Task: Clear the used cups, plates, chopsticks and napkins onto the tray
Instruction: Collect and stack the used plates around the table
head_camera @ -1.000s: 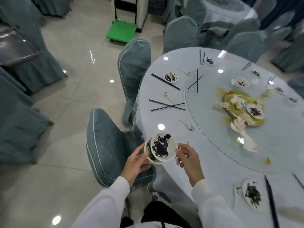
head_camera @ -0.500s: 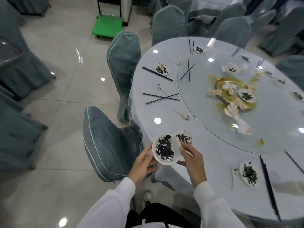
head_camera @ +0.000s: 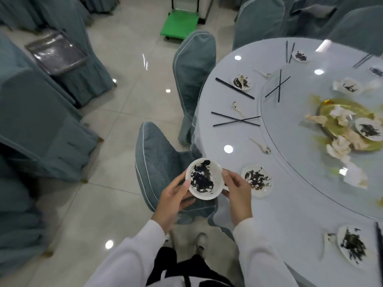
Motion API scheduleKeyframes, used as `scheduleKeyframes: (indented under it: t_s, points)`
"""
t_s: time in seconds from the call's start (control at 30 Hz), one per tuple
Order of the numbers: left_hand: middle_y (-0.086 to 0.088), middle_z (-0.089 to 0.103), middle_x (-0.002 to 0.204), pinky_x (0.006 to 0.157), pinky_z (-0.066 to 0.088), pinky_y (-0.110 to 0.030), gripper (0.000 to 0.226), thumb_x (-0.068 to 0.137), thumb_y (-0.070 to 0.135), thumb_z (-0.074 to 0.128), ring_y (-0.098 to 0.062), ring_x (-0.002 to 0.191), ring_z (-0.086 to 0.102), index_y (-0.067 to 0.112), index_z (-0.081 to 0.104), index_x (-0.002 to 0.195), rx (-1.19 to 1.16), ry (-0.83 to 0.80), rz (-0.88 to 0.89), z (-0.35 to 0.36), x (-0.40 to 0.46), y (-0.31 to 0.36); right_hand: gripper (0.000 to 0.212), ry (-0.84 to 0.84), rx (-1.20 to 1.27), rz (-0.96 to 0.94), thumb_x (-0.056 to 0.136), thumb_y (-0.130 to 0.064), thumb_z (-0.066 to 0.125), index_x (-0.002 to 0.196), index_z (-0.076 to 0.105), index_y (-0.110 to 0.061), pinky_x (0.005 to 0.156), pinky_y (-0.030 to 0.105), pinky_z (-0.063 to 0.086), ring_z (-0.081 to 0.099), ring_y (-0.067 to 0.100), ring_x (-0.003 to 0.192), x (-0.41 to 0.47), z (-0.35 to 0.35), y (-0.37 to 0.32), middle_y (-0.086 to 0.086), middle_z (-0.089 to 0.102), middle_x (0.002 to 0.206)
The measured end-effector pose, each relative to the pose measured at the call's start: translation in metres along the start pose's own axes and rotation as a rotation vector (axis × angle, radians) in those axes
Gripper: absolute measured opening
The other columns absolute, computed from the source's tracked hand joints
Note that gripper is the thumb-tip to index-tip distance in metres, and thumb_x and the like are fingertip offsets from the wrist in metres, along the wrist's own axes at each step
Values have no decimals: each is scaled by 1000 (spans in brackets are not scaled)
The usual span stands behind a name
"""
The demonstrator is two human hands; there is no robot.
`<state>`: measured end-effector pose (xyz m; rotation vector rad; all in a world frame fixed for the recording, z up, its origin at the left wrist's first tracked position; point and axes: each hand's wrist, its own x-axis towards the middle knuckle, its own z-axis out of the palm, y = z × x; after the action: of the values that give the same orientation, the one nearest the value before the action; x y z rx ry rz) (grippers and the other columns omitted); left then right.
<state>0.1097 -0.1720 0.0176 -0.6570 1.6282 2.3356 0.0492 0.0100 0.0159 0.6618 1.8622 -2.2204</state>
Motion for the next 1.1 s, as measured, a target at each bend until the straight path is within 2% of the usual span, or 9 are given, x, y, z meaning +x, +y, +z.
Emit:
scheduleKeyframes:
  t_s: [0.07,0.23,0.3,0.43,0.57,0.73,0.8,0.97,1.1]
  points:
    - [4,75,129,99,58,-43,41,92,54,69,-21,119,72,50,66,133,-18,36,13,-10,-1,9,14,-36,-31,-16,99,-16,72,109,81,-14,88,38,64,75,25,103,-2,14,-2,2,80,108]
    - [3,76,126,89,63,-38,38,92,57,68,-23,113,75,45,71,128,-71,108,37,-51,6,41,16,-116,-77,-92,98,-19,73,110,82,-25,90,46,61,74,25,99,-6,63,-2,3,80,109]
    - [-1,78,122,85,64,-36,37,91,54,70,-25,109,76,40,74,125,-98,124,38,-74,11,56,18,-140,-79,-125,99,-18,72,113,81,-25,88,44,62,74,22,101,-7,90,0,3,80,112]
    - [-9,79,114,87,65,-42,37,89,53,72,-31,102,78,31,76,119,-87,94,-4,-138,21,95,24,-167,-51,-169,101,-10,67,119,79,-21,82,27,60,74,24,108,-13,153,9,5,79,118]
    - [-9,80,110,90,64,-45,28,96,47,70,-32,99,78,27,77,113,-90,83,-19,-207,27,127,31,-212,-47,-189,100,-8,67,122,78,-27,86,31,61,73,22,115,-25,218,24,3,77,124]
    - [-13,79,108,74,63,-33,32,98,41,70,-27,93,78,11,73,107,-144,181,-24,-277,36,148,38,-331,-78,-173,90,-15,70,125,76,-28,93,36,59,70,22,122,-31,295,34,4,74,131]
    - [-12,79,108,72,62,-31,32,99,41,69,-25,93,78,11,73,108,-172,205,-13,-298,41,154,37,-359,-98,-179,92,-12,69,125,76,-28,90,32,59,71,21,120,-29,320,37,4,74,130]
    - [-3,79,117,85,64,-35,24,101,39,66,-21,104,77,27,77,119,-176,144,7,-327,65,170,31,-263,-87,-146,100,1,64,119,78,-19,83,28,60,74,22,112,-7,364,43,5,77,122]
    - [-1,77,123,100,58,-37,29,105,31,62,-20,112,74,30,72,132,-149,114,16,-348,100,183,26,-196,-88,-79,100,2,63,116,76,-14,87,37,61,73,23,105,28,401,46,4,79,115]
